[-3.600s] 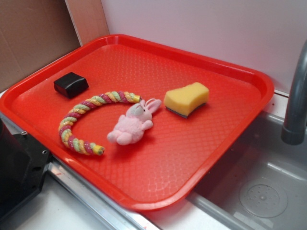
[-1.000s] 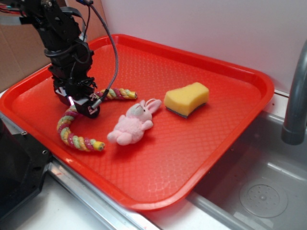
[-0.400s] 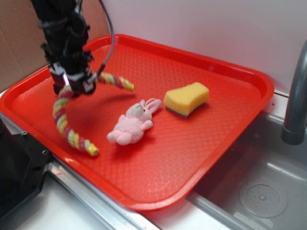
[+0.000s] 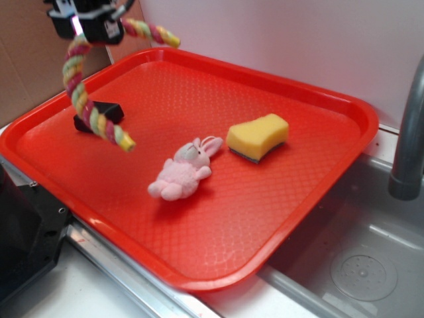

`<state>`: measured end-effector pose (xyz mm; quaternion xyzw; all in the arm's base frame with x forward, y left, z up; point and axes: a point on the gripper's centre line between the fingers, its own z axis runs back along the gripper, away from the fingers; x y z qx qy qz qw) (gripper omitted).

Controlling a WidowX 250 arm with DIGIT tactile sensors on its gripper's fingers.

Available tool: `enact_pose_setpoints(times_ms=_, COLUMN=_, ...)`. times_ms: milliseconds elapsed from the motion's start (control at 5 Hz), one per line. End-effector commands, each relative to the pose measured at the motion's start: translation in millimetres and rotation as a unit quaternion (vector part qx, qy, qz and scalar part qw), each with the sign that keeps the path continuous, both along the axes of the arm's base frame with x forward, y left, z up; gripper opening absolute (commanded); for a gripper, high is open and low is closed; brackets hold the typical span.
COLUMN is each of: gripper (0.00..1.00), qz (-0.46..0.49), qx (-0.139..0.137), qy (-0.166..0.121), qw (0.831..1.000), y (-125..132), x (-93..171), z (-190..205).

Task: Grab the multicolored rope.

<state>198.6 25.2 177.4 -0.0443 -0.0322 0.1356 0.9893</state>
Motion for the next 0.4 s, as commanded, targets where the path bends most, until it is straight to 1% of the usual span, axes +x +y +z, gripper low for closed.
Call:
enact_pose_setpoints(times_ms=0, gripper=0.00, qz=0.058, qx=0.031, qy=-0.032, qw=0.997, y=11, x=-1, z=48)
enact_pose_setpoints(times_ms=200, gripper=0.02, qz=0.050, qx=0.024, qy=0.010, qw=0.998, y=21, x=9, z=39)
